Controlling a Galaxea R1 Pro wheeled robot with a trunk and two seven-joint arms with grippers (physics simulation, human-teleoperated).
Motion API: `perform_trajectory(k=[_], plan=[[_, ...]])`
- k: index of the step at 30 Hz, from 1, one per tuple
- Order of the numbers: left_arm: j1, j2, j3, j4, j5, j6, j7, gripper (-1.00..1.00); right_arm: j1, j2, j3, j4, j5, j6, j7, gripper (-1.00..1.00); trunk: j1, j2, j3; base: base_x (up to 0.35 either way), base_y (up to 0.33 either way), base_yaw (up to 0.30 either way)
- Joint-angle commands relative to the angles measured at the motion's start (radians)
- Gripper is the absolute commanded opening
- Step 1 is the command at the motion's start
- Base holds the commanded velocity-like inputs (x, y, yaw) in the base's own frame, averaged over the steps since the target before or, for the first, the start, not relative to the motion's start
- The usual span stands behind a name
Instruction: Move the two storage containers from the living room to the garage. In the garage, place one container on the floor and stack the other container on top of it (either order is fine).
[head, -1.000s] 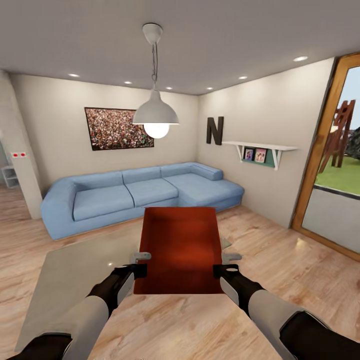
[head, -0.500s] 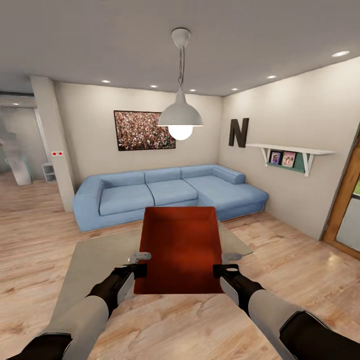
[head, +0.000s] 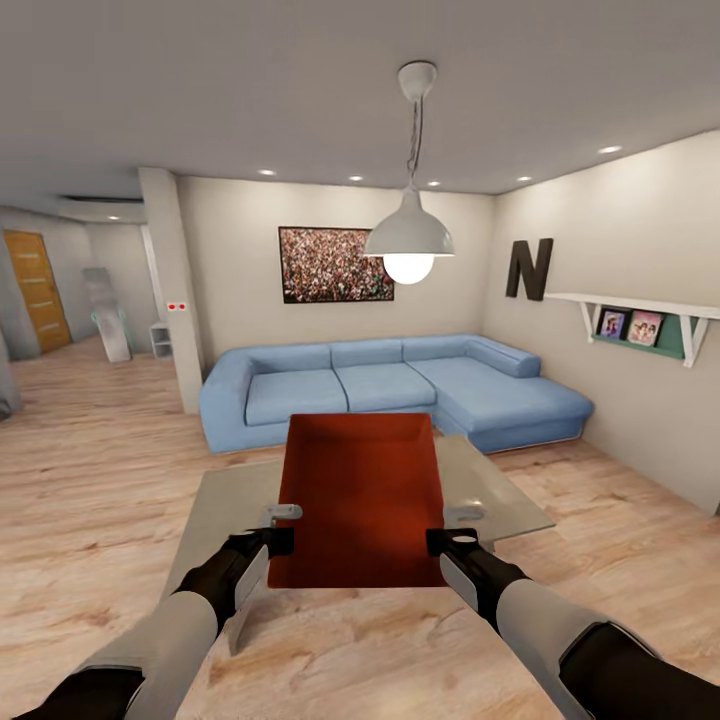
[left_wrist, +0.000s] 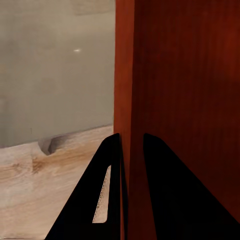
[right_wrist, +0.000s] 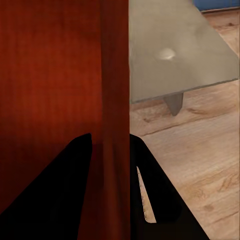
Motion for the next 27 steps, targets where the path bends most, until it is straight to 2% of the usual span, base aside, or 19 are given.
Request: perform_trajectory(k=[1,27], plan=[[0.0,-0.001,-0.002,0.001,0.019,0.005,0.008,-1.0,0.0,0.0,0.021,-0.009,0.0,0.007,0.018,-1.0,0.0,-0.001,0.0,0.0,0.0,0.291],[0.0,-0.001,-0.002,0.001,0.019,0.005,0.008,-1.0,0.0,0.0,0.021,-0.009,0.0,0.007,0.018,-1.0,0.0,-0.001,0.019,0.0,0.0,0.291]])
